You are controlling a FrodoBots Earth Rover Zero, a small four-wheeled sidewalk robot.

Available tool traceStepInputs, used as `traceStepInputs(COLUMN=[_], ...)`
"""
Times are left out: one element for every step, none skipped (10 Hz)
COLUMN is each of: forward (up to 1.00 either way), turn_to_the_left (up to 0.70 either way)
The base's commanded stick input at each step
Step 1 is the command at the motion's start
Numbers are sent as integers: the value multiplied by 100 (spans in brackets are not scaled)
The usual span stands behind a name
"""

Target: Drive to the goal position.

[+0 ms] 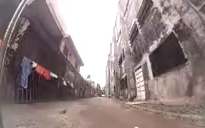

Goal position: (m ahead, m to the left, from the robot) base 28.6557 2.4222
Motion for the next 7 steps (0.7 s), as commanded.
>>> traceStepInputs(forward=[78, 78, 78, 78, 78, 78, 78], turn_to_the_left=[3, 3, 3, 3, 3, 3, 3])
